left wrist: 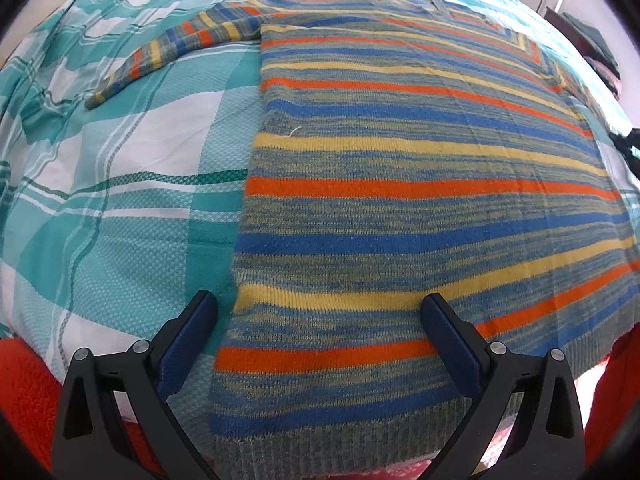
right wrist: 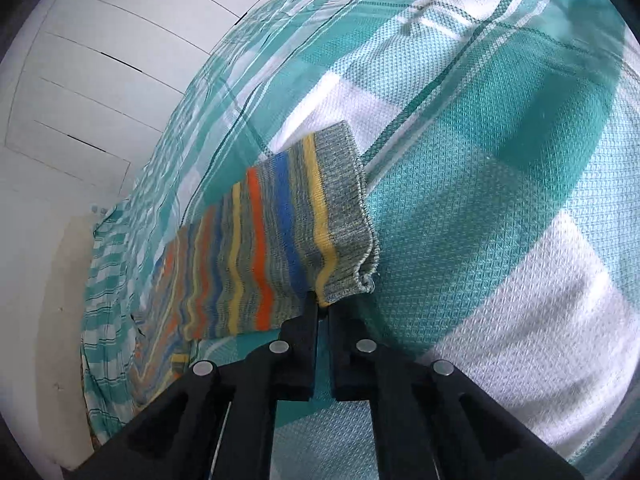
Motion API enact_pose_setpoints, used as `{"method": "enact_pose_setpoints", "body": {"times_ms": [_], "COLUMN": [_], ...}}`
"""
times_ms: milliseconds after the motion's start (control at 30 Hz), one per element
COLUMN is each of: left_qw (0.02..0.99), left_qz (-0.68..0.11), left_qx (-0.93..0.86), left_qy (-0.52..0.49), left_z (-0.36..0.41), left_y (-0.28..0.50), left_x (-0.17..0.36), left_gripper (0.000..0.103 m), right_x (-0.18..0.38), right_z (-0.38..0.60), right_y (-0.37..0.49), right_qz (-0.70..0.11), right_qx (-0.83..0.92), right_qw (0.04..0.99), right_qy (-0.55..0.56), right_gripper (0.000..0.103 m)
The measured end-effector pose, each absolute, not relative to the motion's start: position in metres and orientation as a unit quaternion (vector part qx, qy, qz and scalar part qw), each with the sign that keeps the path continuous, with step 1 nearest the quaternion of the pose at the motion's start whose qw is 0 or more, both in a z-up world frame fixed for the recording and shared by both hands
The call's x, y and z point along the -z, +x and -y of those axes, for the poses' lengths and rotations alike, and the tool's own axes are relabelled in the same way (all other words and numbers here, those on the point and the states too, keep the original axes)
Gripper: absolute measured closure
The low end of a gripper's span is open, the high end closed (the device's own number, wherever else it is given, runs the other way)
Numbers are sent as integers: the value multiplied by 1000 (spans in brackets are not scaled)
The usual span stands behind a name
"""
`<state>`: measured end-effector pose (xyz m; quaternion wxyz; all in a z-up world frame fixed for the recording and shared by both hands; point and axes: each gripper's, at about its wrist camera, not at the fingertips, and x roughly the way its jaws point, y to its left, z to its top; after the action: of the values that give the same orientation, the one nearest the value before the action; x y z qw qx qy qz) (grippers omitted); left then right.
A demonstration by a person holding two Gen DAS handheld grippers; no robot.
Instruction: Fold small clothes
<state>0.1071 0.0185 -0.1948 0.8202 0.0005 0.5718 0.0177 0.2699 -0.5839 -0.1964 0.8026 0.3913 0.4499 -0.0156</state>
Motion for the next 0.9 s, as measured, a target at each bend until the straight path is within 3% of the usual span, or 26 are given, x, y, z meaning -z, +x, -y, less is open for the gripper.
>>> {"method": "enact_pose_setpoints", "body": {"times_ms": [267,333,367,400,533,667,900], "left_qw": [823,831,834,836,855,867,846], "left_qz": [-568,-556,-551,-547,-515,-491,-530], "left_qx": [-19,-11,-5,-1,17,33,-15], "left_qy": [-2,-24,-37,-46,-54,-84,-60], "left_z": [-15,-15,-16,-16,-16,-24,-26], "left_y": [106,105,105,106,133,195,351], "left_x": [183,169,161,155,114,85,149], "left_gripper": [3,3,3,3,3,3,6], "right_x": [127,107,100,97,112,175,199], "right_z": [570,550,537,524,493,506,529], "right_y": [264,284,297,312,341,355,329], "right_qz": [-423,-424,-427,-430,-451,-512,-465], "right_qx": [59,24,4,-11,-50,-27,-57], "right_qw": [863,872,875,876,874,842,861], "right_qy": [269,245,229,216,175,165,198], "right_gripper": [88,69,51,44,44,44,45]}}
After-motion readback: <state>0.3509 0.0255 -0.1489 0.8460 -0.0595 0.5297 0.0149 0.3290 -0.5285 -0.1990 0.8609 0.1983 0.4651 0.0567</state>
